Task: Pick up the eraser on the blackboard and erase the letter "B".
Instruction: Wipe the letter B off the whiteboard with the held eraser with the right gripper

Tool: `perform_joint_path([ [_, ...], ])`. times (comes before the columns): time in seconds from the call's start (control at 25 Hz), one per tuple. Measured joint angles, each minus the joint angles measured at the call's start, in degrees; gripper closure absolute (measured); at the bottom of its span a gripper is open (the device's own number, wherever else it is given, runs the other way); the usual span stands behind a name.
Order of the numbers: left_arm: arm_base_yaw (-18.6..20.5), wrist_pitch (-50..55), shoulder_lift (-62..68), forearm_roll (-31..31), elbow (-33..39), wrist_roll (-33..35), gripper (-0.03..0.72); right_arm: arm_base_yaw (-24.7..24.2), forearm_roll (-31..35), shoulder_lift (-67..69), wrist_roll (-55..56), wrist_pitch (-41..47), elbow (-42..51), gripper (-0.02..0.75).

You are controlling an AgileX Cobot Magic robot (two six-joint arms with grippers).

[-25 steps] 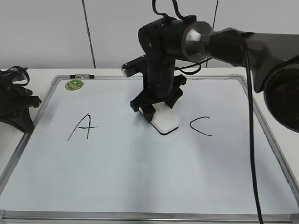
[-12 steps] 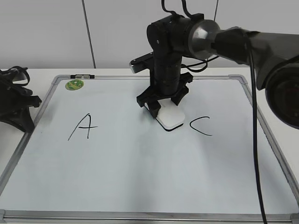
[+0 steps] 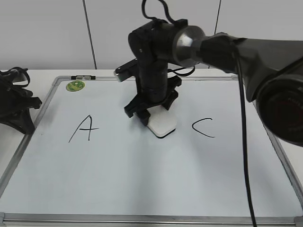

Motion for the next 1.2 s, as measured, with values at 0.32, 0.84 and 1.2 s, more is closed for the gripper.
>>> perform_joint_path([
  [0.32,0.0,0.0,0.0,0.0,0.0,0.0,0.677,5.22,4.37,1.25,-1.28,1.64,-3.81,0.194],
  [0.84,0.0,0.1,0.0,0.0,0.0,0.0,0.677,1.89,3.72,-1.21,-1.48,1.87,-8.07,0.194],
  [1.2,0.0,0.1,0.0,0.0,0.0,0.0,0.677,-0.41,5.86,0.95,-3.09,1.41,-5.86,0.194],
])
